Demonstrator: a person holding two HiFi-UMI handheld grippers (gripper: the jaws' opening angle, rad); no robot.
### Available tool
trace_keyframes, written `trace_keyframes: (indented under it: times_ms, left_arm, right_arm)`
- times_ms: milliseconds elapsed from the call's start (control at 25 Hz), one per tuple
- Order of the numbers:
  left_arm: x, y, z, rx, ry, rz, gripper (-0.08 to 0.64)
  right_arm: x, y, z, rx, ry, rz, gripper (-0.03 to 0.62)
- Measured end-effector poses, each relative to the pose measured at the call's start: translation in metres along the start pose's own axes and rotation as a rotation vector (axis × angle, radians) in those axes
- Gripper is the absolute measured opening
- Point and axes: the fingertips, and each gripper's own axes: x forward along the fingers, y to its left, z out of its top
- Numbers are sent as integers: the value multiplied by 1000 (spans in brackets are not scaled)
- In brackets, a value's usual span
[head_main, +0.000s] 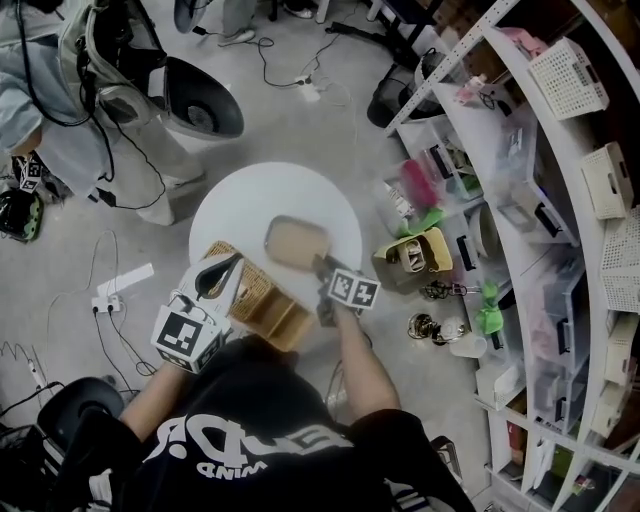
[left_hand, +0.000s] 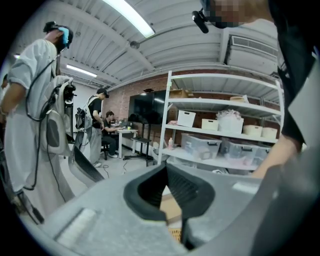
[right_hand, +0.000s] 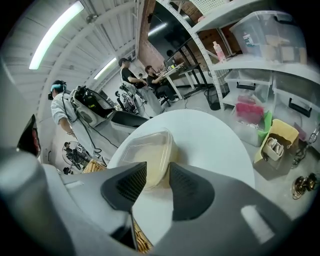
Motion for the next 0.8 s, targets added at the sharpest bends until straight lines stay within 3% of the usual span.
trace_keyframes:
  times_ms: [440,800]
  left_arm:
    - [1,-5,3,-5,-16,-8,2]
    - [-10,-14,4,-4,-33,-15,2]
  right_arm:
    - [-10,2,8,-16,-21,-15,110]
    - [-29,20,10,7,-63,35,79]
